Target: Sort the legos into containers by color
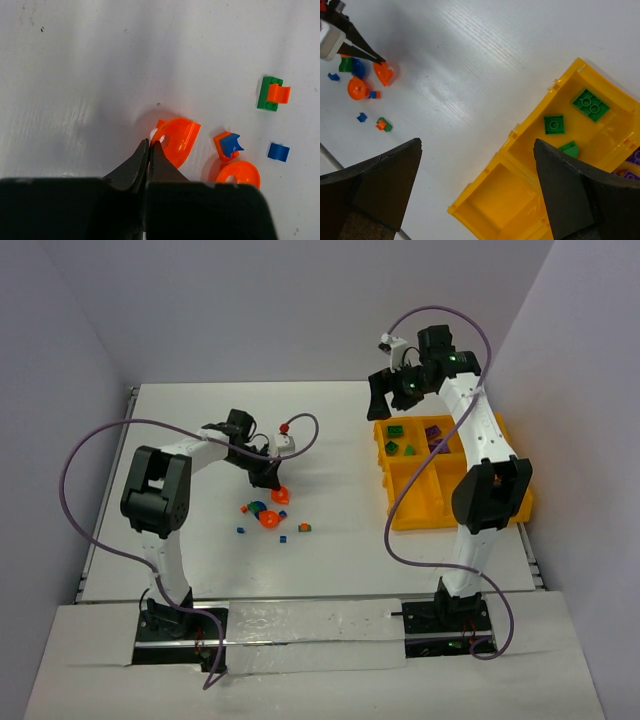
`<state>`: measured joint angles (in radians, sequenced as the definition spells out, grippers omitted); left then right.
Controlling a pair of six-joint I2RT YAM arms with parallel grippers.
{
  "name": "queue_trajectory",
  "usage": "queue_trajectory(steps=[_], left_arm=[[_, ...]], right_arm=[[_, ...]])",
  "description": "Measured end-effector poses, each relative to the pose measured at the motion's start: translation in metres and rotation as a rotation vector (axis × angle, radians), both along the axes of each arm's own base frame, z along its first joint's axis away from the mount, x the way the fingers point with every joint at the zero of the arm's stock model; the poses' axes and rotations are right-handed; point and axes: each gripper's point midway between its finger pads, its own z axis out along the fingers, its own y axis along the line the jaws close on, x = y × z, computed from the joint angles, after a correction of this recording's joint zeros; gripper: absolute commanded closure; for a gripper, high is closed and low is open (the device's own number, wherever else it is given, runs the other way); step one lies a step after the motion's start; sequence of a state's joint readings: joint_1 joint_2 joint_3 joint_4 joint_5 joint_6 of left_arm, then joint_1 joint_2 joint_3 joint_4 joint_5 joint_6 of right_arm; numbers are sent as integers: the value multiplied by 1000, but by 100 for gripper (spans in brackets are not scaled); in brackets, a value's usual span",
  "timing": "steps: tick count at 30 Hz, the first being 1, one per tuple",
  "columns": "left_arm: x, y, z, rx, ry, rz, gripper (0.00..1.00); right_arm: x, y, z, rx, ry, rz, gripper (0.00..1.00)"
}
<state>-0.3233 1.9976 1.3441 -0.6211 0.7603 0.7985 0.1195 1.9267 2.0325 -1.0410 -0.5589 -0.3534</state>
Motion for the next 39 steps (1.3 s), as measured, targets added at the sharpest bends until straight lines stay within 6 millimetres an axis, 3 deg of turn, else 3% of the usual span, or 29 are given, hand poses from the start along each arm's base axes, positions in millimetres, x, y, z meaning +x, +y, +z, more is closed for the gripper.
queue_trajectory(steps=[5,8,11,16,18,21,28,34,39], left_arm=[[2,-3,3,-5,14,38,100],[7,-8,20,-32,34,117,100],[21,-17,61,-104,10,234,100],[36,-38,144,-244,-87,370,100],[35,-50,169,-292,-109,392,100],[30,-67,191,-341,-108,402,100],[23,-83,199,-363,-57,437,100],[20,-88,201,-363,-51,447,100],[16,-94,205,-369,-60,434,100]], right_arm=[[-29,9,-1,81,48,37,0],[-52,17,-3,152,81,57,2],[-70,28,-2,214,124,72,5],[-75,54,7,280,133,115,7],[-79,69,11,299,134,144,8],[-84,93,16,321,140,186,13],[-82,132,17,335,144,248,27],[-78,140,4,298,150,243,36],[-74,140,-5,273,154,228,60]])
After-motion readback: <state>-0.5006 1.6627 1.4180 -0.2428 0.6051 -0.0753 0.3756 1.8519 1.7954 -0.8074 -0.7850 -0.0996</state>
